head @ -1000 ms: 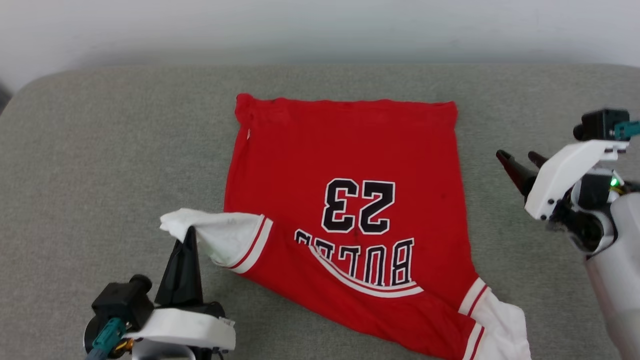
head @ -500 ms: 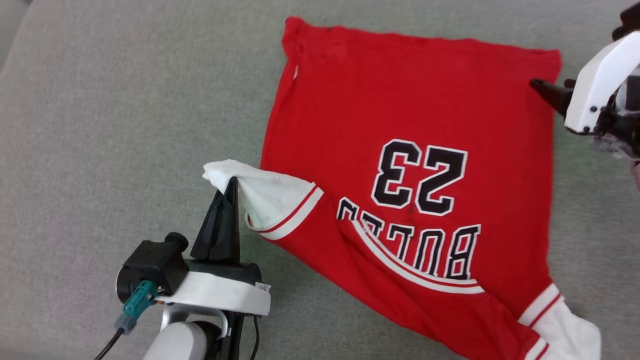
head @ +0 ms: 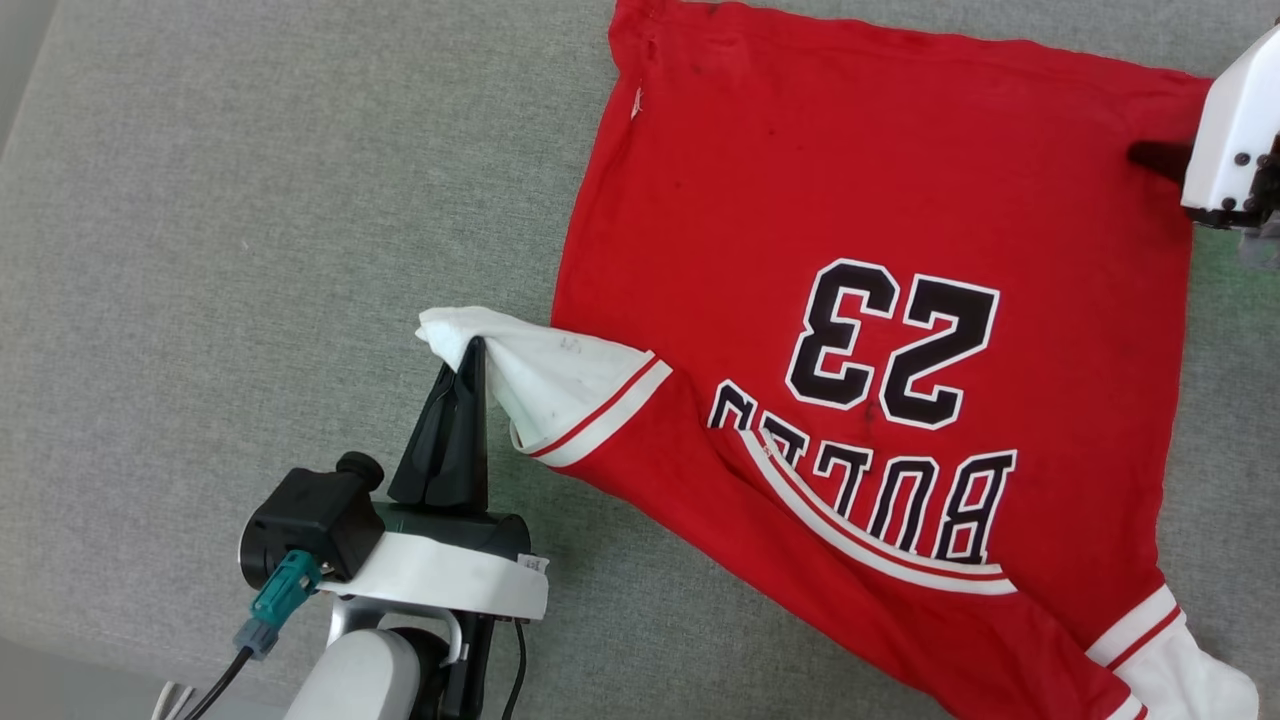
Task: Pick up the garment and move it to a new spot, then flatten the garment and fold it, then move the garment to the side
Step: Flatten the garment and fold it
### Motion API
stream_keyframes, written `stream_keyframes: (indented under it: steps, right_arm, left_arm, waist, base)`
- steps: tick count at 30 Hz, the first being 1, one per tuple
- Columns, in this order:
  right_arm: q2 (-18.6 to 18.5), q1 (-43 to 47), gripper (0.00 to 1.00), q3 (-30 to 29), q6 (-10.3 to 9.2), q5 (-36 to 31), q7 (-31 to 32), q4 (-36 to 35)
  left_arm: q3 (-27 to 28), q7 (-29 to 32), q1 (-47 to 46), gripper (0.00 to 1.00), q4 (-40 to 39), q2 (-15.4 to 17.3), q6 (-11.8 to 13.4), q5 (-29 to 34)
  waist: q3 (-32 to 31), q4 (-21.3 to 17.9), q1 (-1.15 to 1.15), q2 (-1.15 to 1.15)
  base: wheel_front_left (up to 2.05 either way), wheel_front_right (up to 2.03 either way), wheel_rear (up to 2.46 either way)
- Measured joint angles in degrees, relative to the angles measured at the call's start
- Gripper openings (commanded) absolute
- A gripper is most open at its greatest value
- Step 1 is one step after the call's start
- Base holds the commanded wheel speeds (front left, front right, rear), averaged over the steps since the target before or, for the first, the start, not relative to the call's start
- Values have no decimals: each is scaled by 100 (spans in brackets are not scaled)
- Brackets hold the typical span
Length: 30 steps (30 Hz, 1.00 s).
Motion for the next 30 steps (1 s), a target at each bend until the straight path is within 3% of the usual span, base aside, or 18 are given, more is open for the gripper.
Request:
stream_keyframes:
  steps: [6, 16, 23, 30]
  right_arm:
    - [-73, 99, 0, 234, 2, 27, -410, -155]
    - [-594, 528, 0, 957, 2, 37, -864, -916]
    - [-1026, 1797, 0, 1458, 2, 307, -1005, -2020]
    - [-1434, 3696, 0, 1302, 2, 492, -977, -3187]
  left_arm:
    - [1, -27, -5, 0, 115, -10, 2, -11]
    - [220, -27, 308, 0, 394, 152, 109, -135]
    - [587, -10, 867, 0, 472, 382, 302, -337]
    - [995, 83, 1339, 0, 400, 598, 437, -584]
  waist:
    - [-135, -24, 0, 0]
    - [-717, -398, 0, 0]
    - [-1246, -957, 0, 0]
    - [-1721, -1600, -1, 0]
  base:
    - [0, 0, 0]
    - [0, 0, 0]
    - [0, 0, 0]
    - [0, 0, 0]
